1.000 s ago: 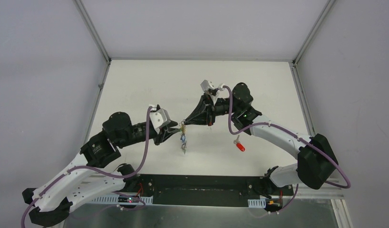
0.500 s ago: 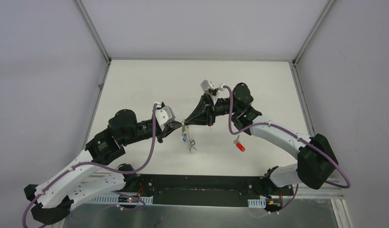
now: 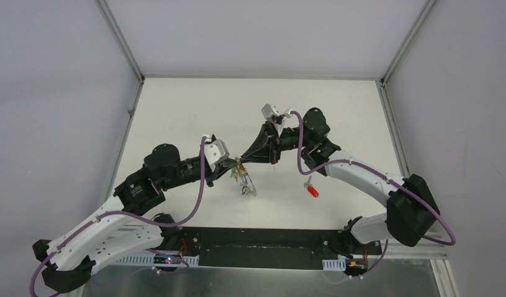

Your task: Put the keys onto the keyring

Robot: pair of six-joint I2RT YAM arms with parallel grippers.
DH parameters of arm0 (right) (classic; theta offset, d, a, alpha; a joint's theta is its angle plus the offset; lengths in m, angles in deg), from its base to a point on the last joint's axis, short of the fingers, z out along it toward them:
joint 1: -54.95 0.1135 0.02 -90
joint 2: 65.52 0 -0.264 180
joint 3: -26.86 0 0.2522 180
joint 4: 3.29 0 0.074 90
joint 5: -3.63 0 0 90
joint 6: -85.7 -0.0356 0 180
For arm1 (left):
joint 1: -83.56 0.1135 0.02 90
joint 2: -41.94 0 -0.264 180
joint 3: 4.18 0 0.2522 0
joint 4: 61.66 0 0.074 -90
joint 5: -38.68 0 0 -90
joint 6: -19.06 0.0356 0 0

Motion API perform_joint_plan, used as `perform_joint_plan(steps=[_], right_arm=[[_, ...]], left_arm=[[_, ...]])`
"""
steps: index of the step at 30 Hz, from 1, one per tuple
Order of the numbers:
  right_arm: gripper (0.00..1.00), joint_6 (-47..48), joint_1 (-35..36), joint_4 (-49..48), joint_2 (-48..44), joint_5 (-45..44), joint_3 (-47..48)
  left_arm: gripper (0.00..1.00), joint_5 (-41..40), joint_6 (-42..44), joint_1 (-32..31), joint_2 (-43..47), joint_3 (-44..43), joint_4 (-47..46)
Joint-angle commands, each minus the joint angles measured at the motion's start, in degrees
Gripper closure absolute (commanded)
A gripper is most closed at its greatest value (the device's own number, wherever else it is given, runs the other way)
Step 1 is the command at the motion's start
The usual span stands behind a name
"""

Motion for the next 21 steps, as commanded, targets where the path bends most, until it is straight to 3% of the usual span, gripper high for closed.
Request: perform_joint_plan(steps=[1, 6, 21], right_arm=[[1.00, -1.49, -0.07, -6.15, -1.96, 0.62, 0.58], [1.00, -1.79, -0.07, -6.55, -1.96, 0.70, 0.50], [1.00, -2.15, -0.12, -6.82, -2.14, 0.53, 0.23]], left_arm=[[0.91, 0.66, 0.30, -0.43, -0.11, 0.48, -0.30], [0.76, 0.29, 0.40, -0.47, 1.68, 0.99, -2.01], [0.79, 1.91, -2.51, -0.47, 4.07, 4.38, -10.63]])
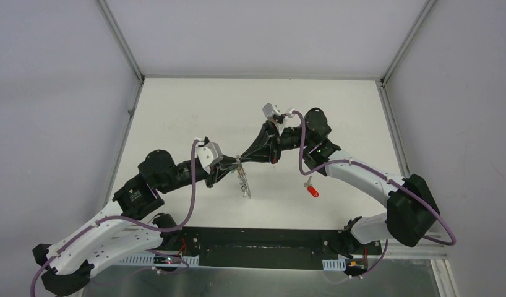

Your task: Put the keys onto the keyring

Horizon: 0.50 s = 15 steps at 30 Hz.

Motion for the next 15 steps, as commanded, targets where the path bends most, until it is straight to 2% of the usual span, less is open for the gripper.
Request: perform_joint_plan(steps=[1, 10, 13, 15], right_arm=[[1.00, -0.72, -0.08, -4.57, -2.12, 0.55, 0.23], [1.00, -1.41, -0.08, -5.51, -2.12, 0.44, -0.30], [1.00, -1.50, -0.07, -5.62, -1.99, 0.42, -0.23], [1.00, -1.54, -0.08, -5.62, -1.95, 0.40, -0.17]], left_arm=[[0.80, 1.33, -1.23, -0.43, 0.14, 0.29, -4.18], [0.82, 1.03, -2.36, -0.47, 0.20, 1.08, -6.62], [0.87, 1.34, -2.31, -0.44, 0.13, 1.29, -6.61], [0.96, 1.57, -1.78, -0.45, 0.08, 1.50, -6.46]])
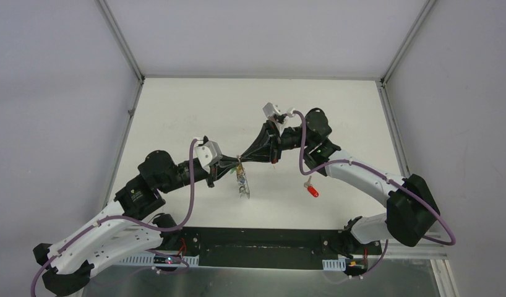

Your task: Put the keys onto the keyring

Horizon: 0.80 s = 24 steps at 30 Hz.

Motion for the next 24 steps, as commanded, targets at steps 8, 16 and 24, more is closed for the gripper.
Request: perform_joint_plan(steps=[8, 16, 24], right_arm=[[1.00, -1.05, -0.05, -4.42, -1.77, -0.07, -0.21], [0.69, -1.27, -0.05, -4.42, -1.83, -0.85, -0.15], [0.43, -0.94, -0.05, -4.34, -2.54, -2.88, -0.85]], left_arm=[[1.00, -0.33, 0.27, -0.41, 1.83, 0.73, -2.98], [1.00, -6.92, -3.06, -0.47, 1.04, -3.14, 2.93], [1.00, -7.55, -4.21, -0.47, -4.89, -10.91, 12.74]])
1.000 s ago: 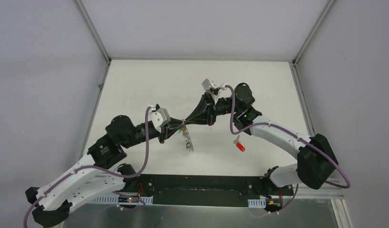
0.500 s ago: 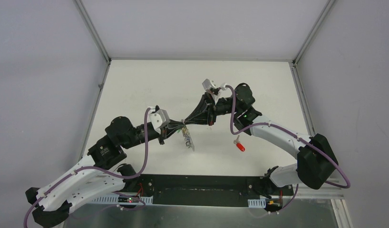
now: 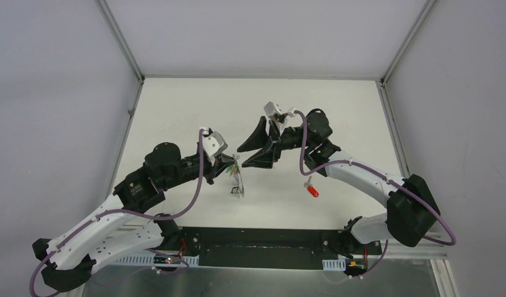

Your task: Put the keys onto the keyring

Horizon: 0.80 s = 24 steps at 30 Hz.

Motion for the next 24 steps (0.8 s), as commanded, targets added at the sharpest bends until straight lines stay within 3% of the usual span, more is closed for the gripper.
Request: perform_joint_plan(steps=[1, 15, 24], right_arm=[[0.42, 0.23, 0.00, -2.60, -2.63, -1.67, -0.65], [0.39, 2.18, -0.09, 1.53, -2.57, -6.51, -0.34], [0.50, 0.44, 0.00, -1.39, -0.69, -6.25, 0.59]], left_arm=[[1.00, -1.37, -1.35, -0.41, -2.77, -7.30, 4.25], [1.00, 1.15, -1.17, -0.42, -18.57, -31.12, 32.11], [1.00, 3.24, 0.58, -0.45, -28.50, -46.35, 46.51]])
